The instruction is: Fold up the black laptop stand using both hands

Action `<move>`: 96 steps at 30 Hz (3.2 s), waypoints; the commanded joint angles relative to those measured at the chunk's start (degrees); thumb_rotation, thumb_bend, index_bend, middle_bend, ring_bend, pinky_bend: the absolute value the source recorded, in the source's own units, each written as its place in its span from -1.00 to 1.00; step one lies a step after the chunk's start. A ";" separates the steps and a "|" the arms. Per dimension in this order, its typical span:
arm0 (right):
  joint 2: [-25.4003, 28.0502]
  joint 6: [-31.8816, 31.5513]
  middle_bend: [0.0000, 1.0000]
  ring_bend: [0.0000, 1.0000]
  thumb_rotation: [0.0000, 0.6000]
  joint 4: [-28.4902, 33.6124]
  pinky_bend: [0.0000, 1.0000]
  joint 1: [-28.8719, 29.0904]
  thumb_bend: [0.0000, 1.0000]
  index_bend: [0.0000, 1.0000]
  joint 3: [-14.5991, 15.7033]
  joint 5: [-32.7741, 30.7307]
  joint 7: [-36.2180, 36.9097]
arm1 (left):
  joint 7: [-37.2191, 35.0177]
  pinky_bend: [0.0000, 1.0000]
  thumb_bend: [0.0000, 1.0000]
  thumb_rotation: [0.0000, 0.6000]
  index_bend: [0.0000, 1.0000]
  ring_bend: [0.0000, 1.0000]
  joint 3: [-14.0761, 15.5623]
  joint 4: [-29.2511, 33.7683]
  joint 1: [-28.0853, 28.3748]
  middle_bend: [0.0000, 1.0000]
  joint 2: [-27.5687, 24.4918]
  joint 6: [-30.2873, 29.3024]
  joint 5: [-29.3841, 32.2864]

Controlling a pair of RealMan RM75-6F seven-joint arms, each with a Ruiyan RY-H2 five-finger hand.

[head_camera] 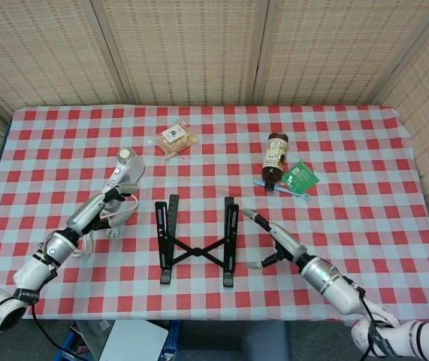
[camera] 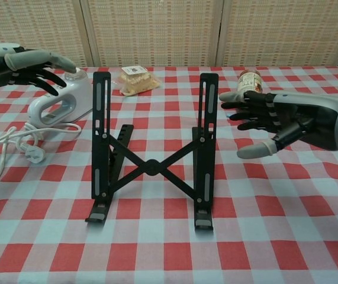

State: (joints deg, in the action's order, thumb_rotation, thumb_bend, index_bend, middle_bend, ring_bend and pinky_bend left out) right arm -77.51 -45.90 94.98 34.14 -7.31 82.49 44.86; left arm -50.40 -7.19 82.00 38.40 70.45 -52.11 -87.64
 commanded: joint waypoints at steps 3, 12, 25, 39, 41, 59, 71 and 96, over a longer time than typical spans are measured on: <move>-3.00 1.18 -1.00 -1.00 1.00 -1.27 -1.00 1.88 -1.00 -1.00 -1.24 -1.37 0.46 | -3.78 -0.54 -0.57 -0.25 -0.62 -0.57 0.22 -0.96 1.47 -0.69 0.68 1.47 0.28; -6.69 1.53 -1.00 -1.00 1.00 -2.02 -1.00 3.84 -1.00 -1.00 -1.77 -1.58 0.77 | -9.85 -0.53 -0.57 -0.25 -0.60 -0.56 0.94 -2.14 3.70 -0.67 1.33 3.10 -0.37; -8.37 -0.74 -0.94 -1.00 1.00 -4.00 -0.99 5.04 -1.00 -1.00 -0.33 3.36 6.55 | -17.76 -0.49 -0.57 -0.15 -0.43 -0.36 3.85 -0.13 3.86 -0.43 0.48 0.14 -3.76; -1.51 -9.91 -0.82 -1.00 1.00 -0.63 -0.99 3.63 -1.00 -1.00 6.92 14.77 11.44 | -23.24 -0.44 -0.57 -0.05 -0.27 -0.17 11.44 7.40 2.62 -0.20 -7.33 -10.49 -16.13; -0.24 -11.15 -0.82 -1.00 1.00 0.29 -0.99 3.47 -1.00 -1.00 8.08 16.22 11.49 | -22.80 -0.44 -0.57 -0.03 -0.27 -0.17 12.62 8.69 2.23 -0.20 -8.57 -12.27 -17.72; -2.90 -9.87 -0.81 -1.00 1.00 -1.28 -0.99 7.27 -1.00 -1.00 11.48 18.43 10.43 | -17.89 -0.44 -0.57 -0.03 -0.27 -0.17 18.66 14.17 1.78 -0.20 -13.17 -16.61 -22.67; -6.40 -9.98 -0.79 -1.00 1.00 -3.76 -0.99 7.66 -1.00 -1.00 14.00 17.04 12.95 | -17.59 -0.44 -0.57 0.03 -0.27 -0.17 19.21 14.28 2.36 -0.20 -13.49 -16.90 -21.17; -7.59 -10.44 -0.78 -0.99 1.00 -2.68 -0.95 8.05 -0.87 -1.00 17.78 15.87 25.21 | -14.18 -0.44 -0.57 0.19 -0.28 -0.17 19.11 13.90 2.12 -0.20 -13.11 -17.49 -18.88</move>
State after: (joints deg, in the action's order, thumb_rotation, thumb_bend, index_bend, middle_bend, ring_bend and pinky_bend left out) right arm -85.28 -56.11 92.22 42.21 10.55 98.34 70.37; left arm -65.69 12.28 96.19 40.89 57.14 -69.30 -107.09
